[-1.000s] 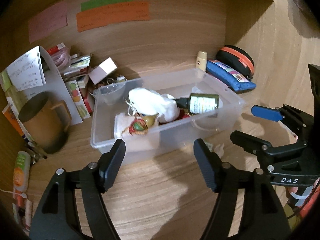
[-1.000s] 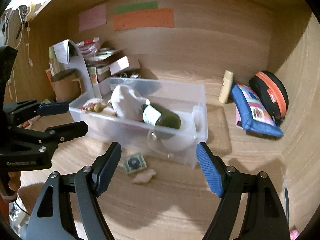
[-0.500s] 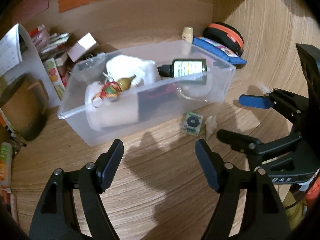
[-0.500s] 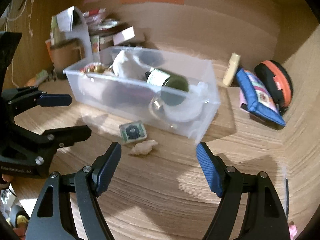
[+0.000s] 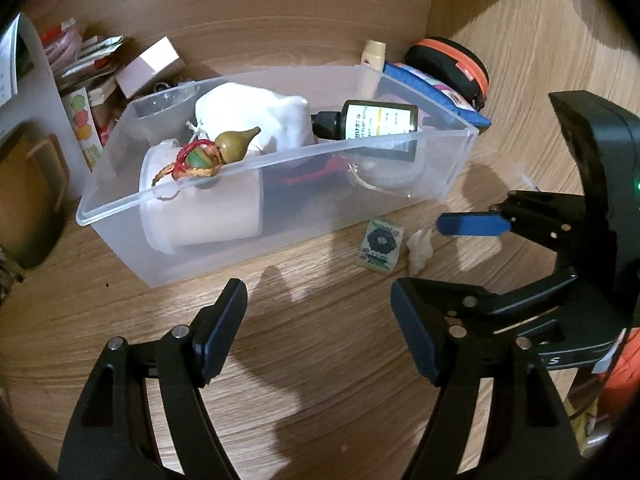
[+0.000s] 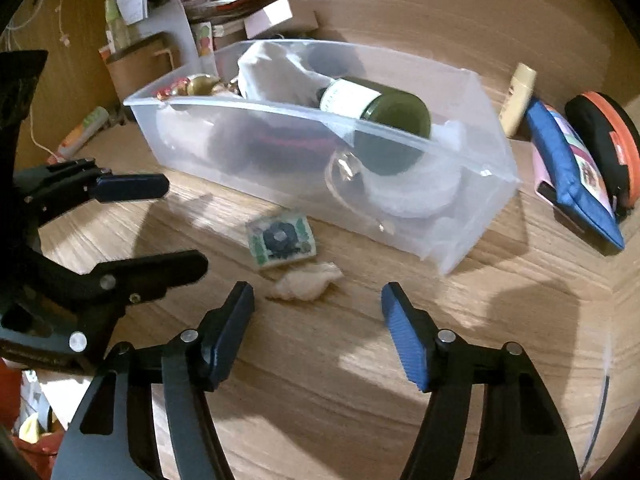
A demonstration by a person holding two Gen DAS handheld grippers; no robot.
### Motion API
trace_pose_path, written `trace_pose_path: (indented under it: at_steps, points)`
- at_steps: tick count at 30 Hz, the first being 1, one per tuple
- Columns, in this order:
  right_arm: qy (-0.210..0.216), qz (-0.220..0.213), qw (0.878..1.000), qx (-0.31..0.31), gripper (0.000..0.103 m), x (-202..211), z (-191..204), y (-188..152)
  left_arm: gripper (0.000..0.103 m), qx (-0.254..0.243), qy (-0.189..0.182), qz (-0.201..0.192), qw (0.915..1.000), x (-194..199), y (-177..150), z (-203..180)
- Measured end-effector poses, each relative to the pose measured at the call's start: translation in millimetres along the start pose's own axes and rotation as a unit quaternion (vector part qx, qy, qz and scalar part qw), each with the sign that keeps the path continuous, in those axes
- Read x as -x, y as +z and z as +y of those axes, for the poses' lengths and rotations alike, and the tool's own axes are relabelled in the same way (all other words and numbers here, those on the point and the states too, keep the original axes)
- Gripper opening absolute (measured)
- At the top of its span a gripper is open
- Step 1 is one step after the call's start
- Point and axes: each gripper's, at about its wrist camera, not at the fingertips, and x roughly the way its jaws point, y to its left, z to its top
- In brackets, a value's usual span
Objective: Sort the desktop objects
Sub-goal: 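Move the right tool to the white seashell while the left tool reaches the green square tile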
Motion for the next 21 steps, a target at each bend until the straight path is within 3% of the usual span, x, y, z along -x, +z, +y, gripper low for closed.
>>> trace_pose_path:
  at_steps: [9,21]
  points:
    - [0.011,-0.009,1.0,0.006,0.037,-0.4,1.7,1.1,0.074,0.002,-0.007,0.012,0.9999,-6.1,0.4,0.1]
    - [0.009,-0.017,1.0,0.004,0.037,12.3,-9.9,-10.7,0.073,-0.017,0.005,0.018,0.9997,-18.0,6.5,-19.7]
